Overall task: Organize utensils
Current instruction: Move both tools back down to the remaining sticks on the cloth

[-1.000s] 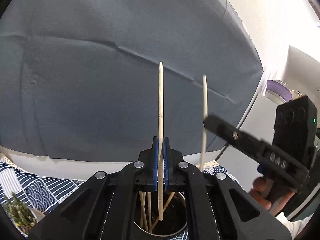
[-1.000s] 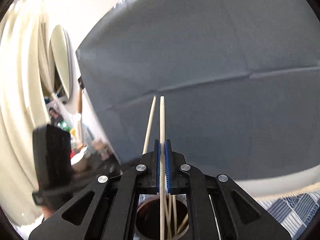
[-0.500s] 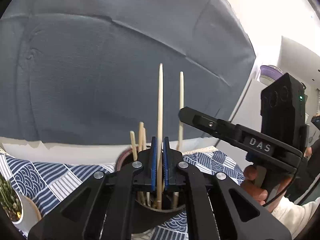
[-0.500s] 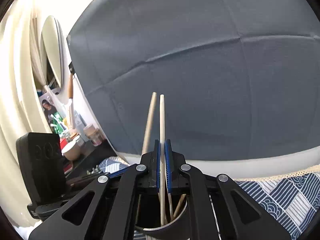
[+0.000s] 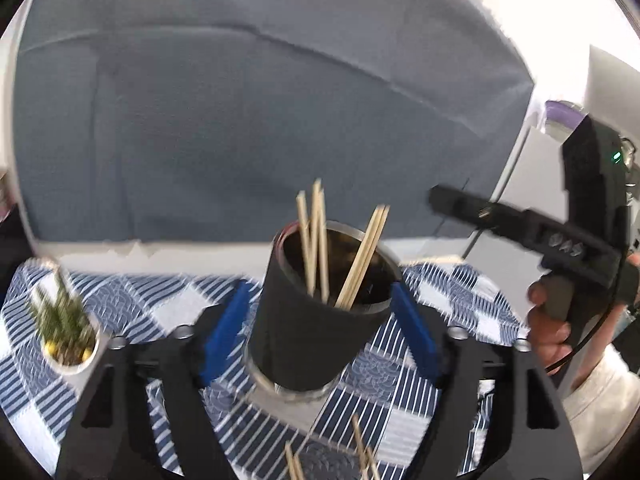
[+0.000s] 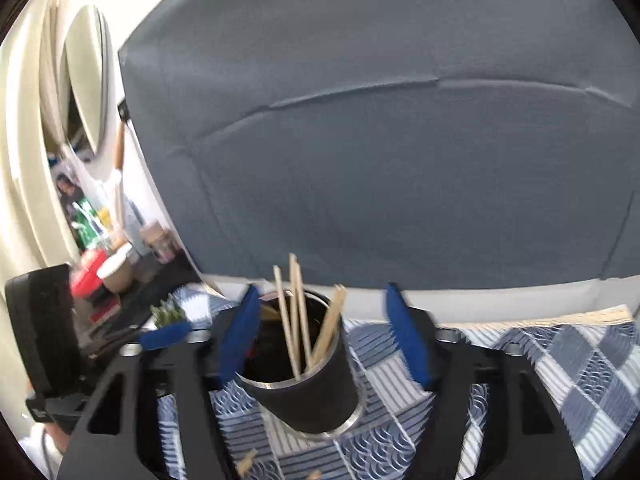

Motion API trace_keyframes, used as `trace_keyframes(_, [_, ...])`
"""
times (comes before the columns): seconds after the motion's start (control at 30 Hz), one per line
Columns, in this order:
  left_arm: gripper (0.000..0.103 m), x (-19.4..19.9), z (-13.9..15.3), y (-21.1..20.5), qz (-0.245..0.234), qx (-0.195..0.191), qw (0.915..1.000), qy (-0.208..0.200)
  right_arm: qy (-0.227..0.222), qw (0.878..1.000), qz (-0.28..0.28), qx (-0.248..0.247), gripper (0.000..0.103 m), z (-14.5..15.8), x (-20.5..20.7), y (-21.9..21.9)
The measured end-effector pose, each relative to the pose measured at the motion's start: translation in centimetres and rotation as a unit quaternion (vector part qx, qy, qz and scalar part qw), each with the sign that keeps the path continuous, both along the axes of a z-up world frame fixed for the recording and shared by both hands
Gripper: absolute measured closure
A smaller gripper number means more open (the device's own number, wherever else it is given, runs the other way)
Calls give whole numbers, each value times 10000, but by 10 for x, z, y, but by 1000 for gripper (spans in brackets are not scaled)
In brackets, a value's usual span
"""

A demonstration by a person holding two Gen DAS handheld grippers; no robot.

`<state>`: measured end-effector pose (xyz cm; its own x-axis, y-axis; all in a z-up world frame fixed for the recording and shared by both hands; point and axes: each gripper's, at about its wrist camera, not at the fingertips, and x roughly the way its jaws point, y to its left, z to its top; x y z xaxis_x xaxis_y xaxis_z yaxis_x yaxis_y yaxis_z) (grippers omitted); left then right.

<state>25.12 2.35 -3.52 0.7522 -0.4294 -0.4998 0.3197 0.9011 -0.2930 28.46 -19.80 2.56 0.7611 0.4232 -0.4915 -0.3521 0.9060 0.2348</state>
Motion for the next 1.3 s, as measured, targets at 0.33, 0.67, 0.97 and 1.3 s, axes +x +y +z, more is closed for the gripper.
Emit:
trace_keyframes(0.33, [8,-42,-38,8,311,510,9953,767,651,9969,-289,-340,16,-33,-23,-12])
trace_keyframes(0.67, [6,-68,-76,18,570,630,9835,1596,1364,9889,-284,-507,16,-79,-45,-12])
trace_keyframes(0.97, [6,-87,-95,16,317,1073,9711,2110,2040,9750,-153,-863,16,-122,-78,-1])
trace_keyframes(1.3, [6,-92,-109,14,-199,1475,9598,2381,2825,9524,-437,-1058,16,-161,-116,7])
